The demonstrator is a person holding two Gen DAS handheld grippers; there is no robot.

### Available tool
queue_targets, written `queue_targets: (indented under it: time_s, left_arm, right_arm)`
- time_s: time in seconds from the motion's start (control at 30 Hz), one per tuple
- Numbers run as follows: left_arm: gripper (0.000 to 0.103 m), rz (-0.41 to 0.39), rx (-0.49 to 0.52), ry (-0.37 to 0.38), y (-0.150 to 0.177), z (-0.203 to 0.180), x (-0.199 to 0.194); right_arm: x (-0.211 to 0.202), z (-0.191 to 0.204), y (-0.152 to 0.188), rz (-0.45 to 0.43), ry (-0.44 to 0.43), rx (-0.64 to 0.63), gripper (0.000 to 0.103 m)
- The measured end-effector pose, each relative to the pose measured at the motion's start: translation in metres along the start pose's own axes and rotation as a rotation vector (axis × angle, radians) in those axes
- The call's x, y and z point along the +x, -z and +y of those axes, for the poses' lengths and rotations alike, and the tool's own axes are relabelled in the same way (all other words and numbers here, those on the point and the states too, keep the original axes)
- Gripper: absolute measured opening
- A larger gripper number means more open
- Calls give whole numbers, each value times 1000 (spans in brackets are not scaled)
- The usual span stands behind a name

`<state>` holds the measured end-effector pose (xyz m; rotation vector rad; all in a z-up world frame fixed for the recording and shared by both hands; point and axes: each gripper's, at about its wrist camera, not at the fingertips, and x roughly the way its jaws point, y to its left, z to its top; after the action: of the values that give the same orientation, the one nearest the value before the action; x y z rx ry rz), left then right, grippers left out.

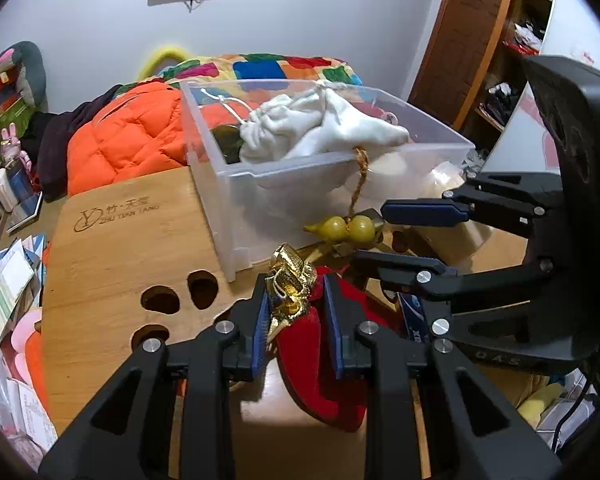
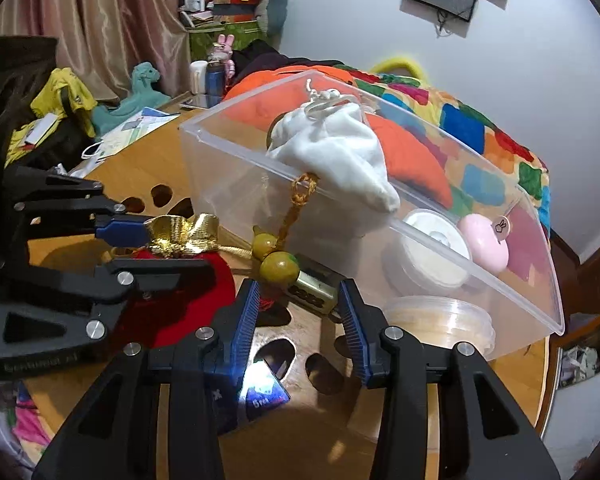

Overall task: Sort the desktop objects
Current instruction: 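Open the left gripper, releasing the red pouch onto the table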

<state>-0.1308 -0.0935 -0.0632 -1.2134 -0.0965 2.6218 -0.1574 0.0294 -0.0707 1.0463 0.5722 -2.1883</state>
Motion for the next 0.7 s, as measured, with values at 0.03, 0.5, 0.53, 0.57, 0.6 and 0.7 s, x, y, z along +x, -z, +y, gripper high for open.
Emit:
queue_targets:
  time_s: [0.03,0.5,0.53,0.57,0.6,0.7]
  left_arm:
    - [32,-9,-11,-3,0,3,-2]
    - [68,-87,-3,19,4,6,-15]
    - [68,-90,3,25,4,5,-15]
    - [69,-95,5,33,5,4,-16]
    - [68,-99,3,43,5,6,-17]
    - [72,-110,-44,80,6,16,-20]
  right_arm:
    - [0,-1,-1,3,-5,13,38]
    - [3,-4,0,58,92,95,38]
    - [4,-3,-1,60,101,98,39]
    - [5,-1,-2,58,102,102,41]
    - [6,1,-3,57,96,100,40]
    - [5,5,-6,46,56,111,42]
